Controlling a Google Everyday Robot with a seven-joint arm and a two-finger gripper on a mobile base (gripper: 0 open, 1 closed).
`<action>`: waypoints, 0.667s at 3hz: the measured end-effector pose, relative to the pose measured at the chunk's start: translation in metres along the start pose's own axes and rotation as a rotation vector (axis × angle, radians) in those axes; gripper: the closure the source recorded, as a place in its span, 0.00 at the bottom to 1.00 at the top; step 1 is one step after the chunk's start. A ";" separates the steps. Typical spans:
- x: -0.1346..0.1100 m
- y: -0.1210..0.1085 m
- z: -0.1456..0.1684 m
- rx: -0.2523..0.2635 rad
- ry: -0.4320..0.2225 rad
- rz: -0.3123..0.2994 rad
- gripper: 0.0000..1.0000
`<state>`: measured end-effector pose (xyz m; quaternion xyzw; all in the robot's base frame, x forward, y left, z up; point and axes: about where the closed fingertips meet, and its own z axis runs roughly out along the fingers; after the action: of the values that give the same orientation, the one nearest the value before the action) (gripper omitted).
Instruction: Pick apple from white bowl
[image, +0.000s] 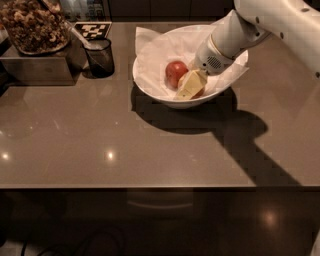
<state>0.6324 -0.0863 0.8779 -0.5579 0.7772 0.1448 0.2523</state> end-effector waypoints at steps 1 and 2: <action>0.001 -0.002 0.001 -0.001 0.022 -0.015 0.16; -0.003 -0.010 -0.009 0.015 0.031 -0.031 0.16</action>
Offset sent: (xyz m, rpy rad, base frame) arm 0.0157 -0.0158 0.0294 -0.0591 -0.0485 0.0137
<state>0.6400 -0.0918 0.8878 -0.5703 0.7733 0.1264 0.2464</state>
